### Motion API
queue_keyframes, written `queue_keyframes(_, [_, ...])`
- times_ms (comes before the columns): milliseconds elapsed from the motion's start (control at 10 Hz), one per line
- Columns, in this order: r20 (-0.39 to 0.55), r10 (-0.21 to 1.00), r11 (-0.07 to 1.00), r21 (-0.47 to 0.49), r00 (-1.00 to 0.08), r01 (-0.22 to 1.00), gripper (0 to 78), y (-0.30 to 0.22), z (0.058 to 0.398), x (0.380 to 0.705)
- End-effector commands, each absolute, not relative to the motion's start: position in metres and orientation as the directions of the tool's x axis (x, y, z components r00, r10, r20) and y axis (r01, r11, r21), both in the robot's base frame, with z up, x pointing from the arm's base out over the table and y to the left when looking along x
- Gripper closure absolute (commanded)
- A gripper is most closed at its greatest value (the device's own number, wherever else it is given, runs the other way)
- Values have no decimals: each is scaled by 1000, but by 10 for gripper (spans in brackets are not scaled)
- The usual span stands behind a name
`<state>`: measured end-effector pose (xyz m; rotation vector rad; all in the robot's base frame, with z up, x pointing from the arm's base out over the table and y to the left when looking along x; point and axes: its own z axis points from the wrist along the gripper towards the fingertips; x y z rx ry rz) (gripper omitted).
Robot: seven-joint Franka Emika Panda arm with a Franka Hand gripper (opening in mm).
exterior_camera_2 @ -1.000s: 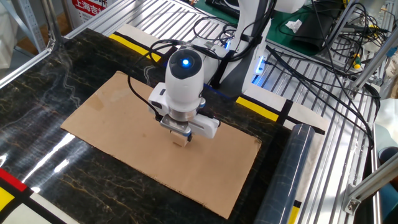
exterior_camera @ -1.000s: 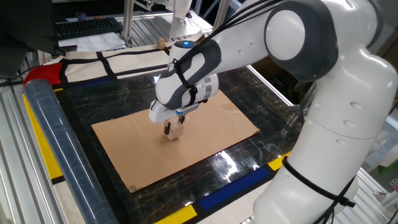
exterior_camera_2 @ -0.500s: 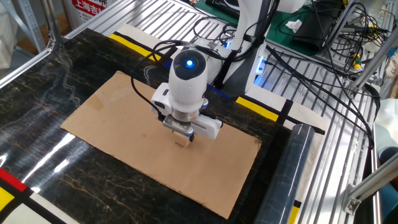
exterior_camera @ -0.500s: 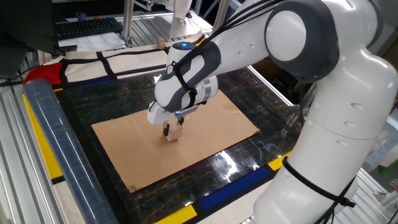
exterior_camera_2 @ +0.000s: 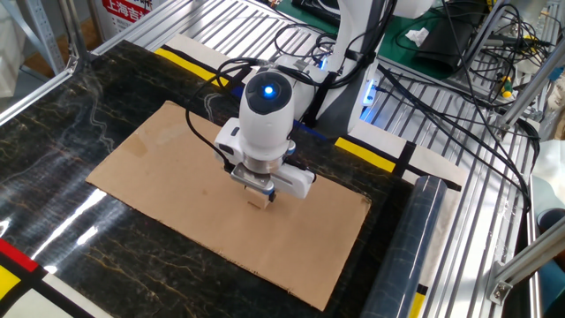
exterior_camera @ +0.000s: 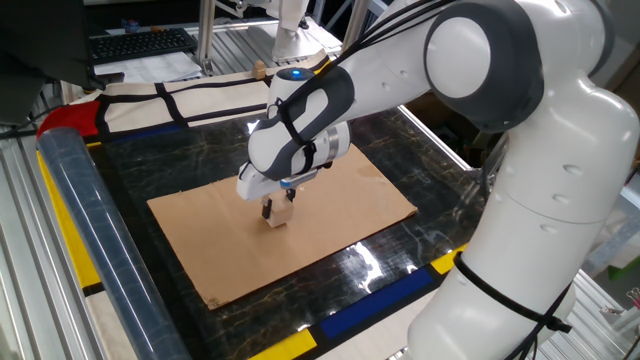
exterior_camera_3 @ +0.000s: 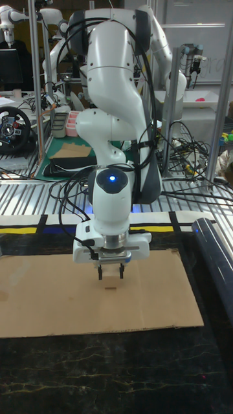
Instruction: Grab the block and place it at the designated location
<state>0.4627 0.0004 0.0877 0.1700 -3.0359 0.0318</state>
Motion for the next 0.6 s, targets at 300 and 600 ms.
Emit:
queue_keyframes(300, [99, -112, 993, -18, -989, -115, 764, 0, 88, 464])
queue_keyframes(600, [97, -102, 994, -15, -990, -104, 764, 0, 88, 464])
